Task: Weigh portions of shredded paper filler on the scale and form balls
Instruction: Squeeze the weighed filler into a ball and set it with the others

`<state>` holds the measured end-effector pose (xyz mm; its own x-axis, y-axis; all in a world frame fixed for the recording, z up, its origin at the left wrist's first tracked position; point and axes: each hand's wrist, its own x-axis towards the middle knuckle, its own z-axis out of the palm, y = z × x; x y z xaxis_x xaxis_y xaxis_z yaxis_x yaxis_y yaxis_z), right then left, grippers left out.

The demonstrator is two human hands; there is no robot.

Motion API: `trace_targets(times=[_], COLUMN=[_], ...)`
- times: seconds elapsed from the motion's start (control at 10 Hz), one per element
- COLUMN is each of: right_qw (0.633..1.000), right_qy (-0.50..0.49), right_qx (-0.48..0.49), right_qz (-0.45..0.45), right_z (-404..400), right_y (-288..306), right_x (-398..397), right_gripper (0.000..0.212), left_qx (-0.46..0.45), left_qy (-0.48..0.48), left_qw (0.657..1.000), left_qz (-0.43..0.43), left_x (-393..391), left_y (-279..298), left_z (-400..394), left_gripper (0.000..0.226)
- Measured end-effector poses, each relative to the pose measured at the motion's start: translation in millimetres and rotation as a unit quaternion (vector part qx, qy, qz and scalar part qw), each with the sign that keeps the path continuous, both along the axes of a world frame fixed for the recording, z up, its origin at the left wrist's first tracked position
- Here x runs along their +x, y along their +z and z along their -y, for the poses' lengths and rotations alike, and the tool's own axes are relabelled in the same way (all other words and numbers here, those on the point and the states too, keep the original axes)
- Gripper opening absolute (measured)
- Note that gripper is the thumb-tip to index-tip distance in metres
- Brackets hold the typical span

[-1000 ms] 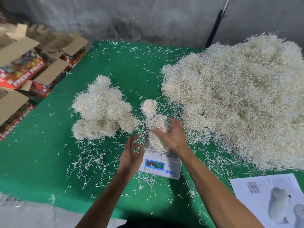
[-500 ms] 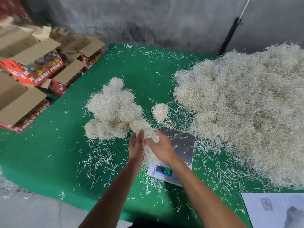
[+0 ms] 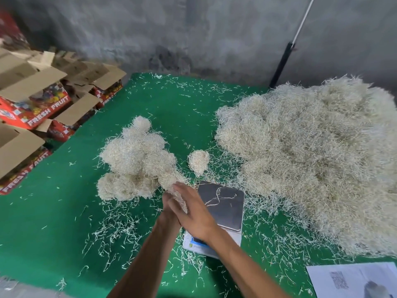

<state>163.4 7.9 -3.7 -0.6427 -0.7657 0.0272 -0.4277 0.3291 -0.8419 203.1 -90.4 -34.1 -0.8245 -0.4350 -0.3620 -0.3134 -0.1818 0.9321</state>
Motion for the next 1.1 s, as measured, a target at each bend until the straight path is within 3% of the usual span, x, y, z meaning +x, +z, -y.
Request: trace_targets(times=[0.1,0.2,0.3,0.4,0.5,0.6,0.7,0.8,0.9,1.0,1.1], right_qw=[0.993,0.982,0.981,0.987,0.981,0.987,0.996,0.990,0.995,0.998,0.991], right_qy=[-0.067,-0.174,-0.170,-0.095,-0.120,-0.118,-0.040,0.000,-0.048,-0.024,0.037], right_qx=[-0.055,-0.068,-0.069,-0.128,-0.147,-0.006,-0.004,-0.074,-0.071,-0.044,-0.092], right_qz=[-0.084,-0.038,-0.063,-0.034,-0.039,-0.108,-0.079,-0.116,-0.048,-0.032,-0.085], right_z=[4.2,-2.5,-6.7,4.9,13.7,0.1,0.7,22.6,22.2,6.2,20.4], right_y=[13.0,26.0,22.7,17.8,24.2,17.4,12.3,18.2,33.5,25.3,10.5], right_x=[-26.4,-59.4,-61.0,-37.2,-42.0,-60.8,-43.3,-28.0,-54.3,-61.7,-22.9], right_gripper=[0.032,0.034,0.024,0.013,0.015,0.042,0.055,0.047,0.038,0.038,0.037], left_qx=[-0.174,-0.388,-0.083,0.318,-0.152,-0.411,-0.146,0.105,-0.283,-0.327,-0.041], left_qy=[-0.066,-0.218,-0.090,0.092,-0.097,-0.133,0.037,-0.004,-0.106,-0.093,0.067], left_qw=[0.980,0.894,0.992,0.944,0.983,0.902,0.988,0.994,0.953,0.940,0.996], left_qz=[-0.070,-0.048,-0.032,0.009,0.026,0.000,-0.043,-0.011,0.009,0.031,0.036], left_x=[-8.0,-22.7,-26.6,-36.8,-18.8,-13.7,-14.9,-9.8,-10.5,-16.8,-0.4], left_y=[21.8,44.4,64.6,63.9,44.4,50.8,52.2,53.6,50.1,58.7,45.0], left_z=[-5.3,-2.6,5.8,6.3,-8.5,2.5,28.1,13.8,4.4,18.5,34.7], left_gripper=[0.039,0.042,0.026,0.032,0.031,0.009,0.010,0.031,0.045,0.003,0.025])
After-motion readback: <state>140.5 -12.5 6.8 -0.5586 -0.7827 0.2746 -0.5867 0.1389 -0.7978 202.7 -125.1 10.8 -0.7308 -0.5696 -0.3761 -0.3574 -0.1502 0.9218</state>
